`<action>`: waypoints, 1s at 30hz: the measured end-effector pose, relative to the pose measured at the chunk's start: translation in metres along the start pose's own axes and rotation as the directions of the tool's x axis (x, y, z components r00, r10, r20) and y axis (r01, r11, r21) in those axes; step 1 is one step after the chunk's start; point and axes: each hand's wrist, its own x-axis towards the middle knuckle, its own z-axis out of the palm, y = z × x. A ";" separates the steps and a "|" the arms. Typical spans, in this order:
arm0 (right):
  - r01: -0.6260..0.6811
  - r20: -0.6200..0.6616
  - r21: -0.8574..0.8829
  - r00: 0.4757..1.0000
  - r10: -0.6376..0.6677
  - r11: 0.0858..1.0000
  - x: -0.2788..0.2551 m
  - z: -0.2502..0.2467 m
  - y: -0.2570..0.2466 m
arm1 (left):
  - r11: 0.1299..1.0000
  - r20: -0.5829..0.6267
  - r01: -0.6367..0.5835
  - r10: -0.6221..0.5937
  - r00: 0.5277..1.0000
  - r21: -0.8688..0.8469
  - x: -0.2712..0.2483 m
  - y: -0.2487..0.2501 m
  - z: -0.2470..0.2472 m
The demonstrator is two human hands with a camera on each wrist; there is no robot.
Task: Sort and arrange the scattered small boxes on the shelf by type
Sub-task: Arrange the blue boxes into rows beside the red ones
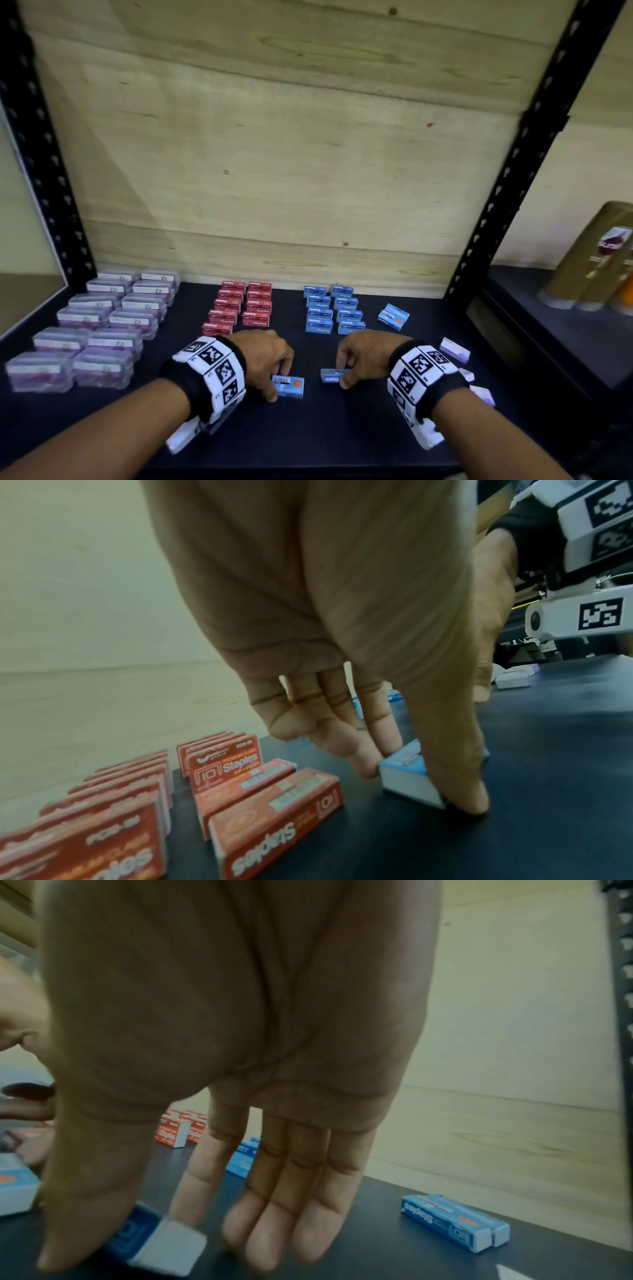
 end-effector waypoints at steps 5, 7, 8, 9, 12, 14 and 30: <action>0.005 -0.067 -0.022 0.998 -0.007 1.000 0.001 -0.004 0.021 | 1.000 -0.053 0.009 -0.009 0.999 0.007 0.018 0.010 -0.009; -0.004 -0.100 -0.036 0.995 0.001 0.999 0.006 -0.004 0.029 | 0.999 -0.089 0.028 -0.027 0.996 0.016 0.027 0.013 -0.012; -0.006 -0.119 -0.038 0.993 0.001 0.999 0.008 -0.004 0.033 | 0.999 -0.108 0.037 -0.034 0.994 0.027 0.031 0.015 -0.014; -0.004 -0.143 -0.042 0.990 -0.002 0.999 0.011 -0.004 0.036 | 0.998 -0.126 0.050 -0.045 0.991 0.039 0.035 0.017 -0.015; -0.007 -0.197 -0.050 0.980 -0.003 0.999 0.019 -0.003 0.045 | 0.992 -0.162 0.112 -0.102 0.982 0.057 0.048 0.020 -0.018; -0.015 -0.212 -0.034 0.977 0.007 0.999 0.024 -0.003 0.050 | 0.988 -0.181 0.146 -0.134 0.974 0.057 0.055 0.022 -0.019; -0.009 -0.265 -0.004 0.964 0.008 1.000 0.037 -0.002 0.066 | 0.982 -0.189 0.184 -0.172 0.967 0.051 0.072 0.020 -0.018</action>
